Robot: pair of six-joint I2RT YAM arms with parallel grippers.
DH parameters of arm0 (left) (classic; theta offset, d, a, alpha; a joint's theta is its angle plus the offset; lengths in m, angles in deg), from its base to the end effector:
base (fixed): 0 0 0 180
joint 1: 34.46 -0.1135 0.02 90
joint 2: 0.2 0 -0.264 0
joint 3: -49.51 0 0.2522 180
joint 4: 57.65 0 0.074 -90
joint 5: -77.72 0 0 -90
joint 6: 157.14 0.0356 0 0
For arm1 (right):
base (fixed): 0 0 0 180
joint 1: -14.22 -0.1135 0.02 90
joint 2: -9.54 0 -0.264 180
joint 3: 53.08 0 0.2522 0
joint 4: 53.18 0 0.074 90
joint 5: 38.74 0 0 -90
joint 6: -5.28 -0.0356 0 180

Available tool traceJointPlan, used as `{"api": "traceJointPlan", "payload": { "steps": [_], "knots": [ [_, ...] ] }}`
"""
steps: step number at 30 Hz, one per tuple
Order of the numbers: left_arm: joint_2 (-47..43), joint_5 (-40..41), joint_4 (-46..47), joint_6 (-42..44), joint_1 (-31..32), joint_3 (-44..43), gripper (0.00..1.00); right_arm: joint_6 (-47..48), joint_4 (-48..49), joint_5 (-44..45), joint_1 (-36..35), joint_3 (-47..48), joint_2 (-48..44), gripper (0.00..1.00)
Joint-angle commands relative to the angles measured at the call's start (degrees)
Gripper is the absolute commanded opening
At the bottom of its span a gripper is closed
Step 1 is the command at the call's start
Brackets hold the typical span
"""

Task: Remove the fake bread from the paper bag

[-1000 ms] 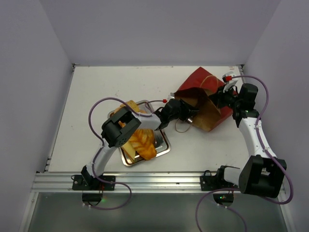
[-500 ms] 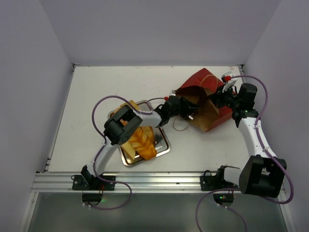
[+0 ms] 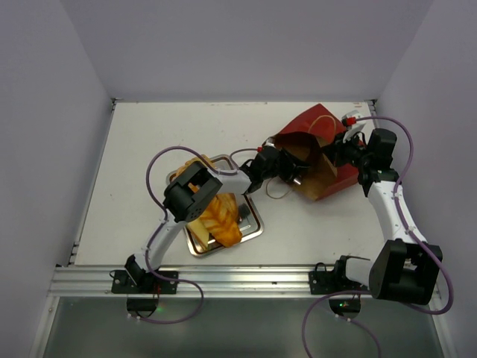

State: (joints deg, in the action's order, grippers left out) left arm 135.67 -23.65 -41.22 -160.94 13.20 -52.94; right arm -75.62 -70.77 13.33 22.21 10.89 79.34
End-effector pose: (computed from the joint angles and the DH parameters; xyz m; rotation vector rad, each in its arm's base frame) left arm 0.3478 -0.3921 0.1266 -0.7574 2.2176 -1.7095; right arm 0.2738 -0.0163 0.2951 -0.4397 1.8641 0.4526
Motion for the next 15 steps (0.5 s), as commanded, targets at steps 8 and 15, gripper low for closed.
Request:
{"api": "traceJointPlan", "payload": {
  "steps": [8,15],
  "knots": [
    [-5.52,-0.93,-0.12,9.24,-1.16,-0.44,0.0,1.09,0.85,0.57,-0.52,0.14,-0.45,0.0],
    [-13.35,-1.02,-0.67,15.84,-1.17,8.5,0.0,0.92,0.58,2.16,0.27,0.41,-0.98,0.0]
  ]
}}
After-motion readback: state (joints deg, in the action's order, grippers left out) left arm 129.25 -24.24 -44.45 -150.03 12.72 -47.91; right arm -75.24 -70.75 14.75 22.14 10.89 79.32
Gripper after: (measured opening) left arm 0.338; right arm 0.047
